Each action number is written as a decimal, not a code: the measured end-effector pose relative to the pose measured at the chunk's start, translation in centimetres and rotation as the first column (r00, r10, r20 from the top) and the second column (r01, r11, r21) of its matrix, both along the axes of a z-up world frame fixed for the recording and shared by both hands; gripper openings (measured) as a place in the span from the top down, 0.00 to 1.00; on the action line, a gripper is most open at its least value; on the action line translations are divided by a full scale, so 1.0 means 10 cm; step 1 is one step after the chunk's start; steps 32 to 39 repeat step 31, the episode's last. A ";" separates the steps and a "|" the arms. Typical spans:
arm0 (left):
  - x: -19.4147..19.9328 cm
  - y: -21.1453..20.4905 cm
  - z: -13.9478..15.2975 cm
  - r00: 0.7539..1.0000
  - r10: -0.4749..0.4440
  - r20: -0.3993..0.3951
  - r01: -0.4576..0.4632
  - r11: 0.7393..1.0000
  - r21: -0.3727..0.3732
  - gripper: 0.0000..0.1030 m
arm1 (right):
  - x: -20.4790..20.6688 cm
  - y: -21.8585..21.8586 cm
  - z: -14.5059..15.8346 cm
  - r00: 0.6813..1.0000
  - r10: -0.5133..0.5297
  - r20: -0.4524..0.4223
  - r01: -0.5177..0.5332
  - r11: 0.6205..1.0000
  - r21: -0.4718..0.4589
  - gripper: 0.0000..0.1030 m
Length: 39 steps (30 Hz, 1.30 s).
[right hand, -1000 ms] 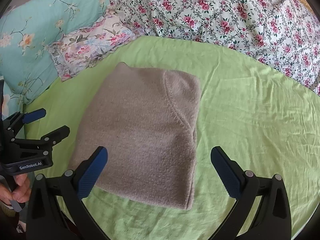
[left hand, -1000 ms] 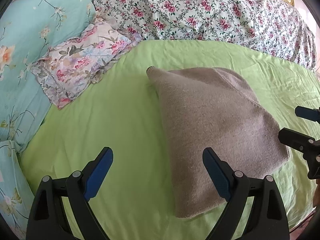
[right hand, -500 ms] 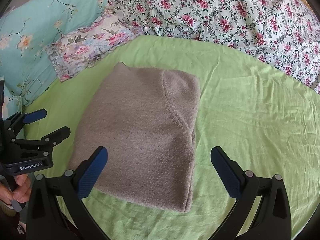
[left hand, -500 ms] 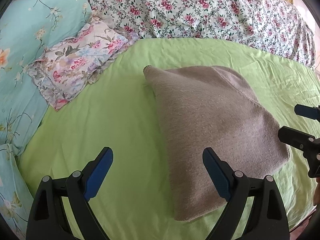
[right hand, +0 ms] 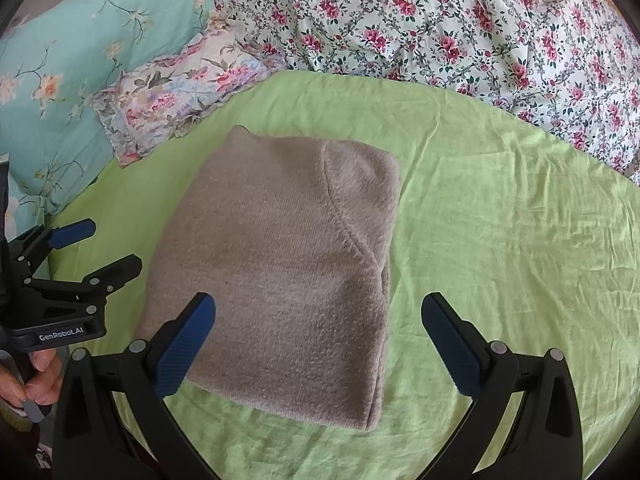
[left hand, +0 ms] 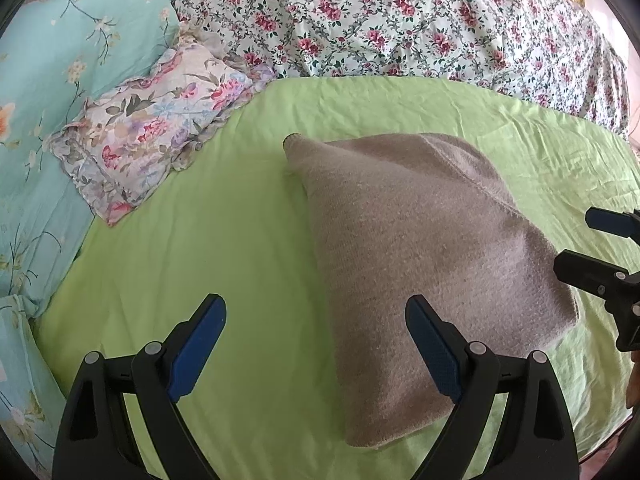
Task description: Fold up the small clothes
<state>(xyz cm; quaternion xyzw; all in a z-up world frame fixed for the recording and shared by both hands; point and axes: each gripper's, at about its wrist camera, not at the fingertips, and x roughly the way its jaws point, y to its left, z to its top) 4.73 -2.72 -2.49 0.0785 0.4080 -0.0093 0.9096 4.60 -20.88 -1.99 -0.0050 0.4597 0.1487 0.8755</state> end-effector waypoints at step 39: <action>0.28 0.08 0.01 0.999 0.039 -0.025 -0.040 0.998 -0.045 0.11 | 0.26 -0.21 -0.15 0.998 -0.030 -0.054 0.033 0.998 0.056 0.00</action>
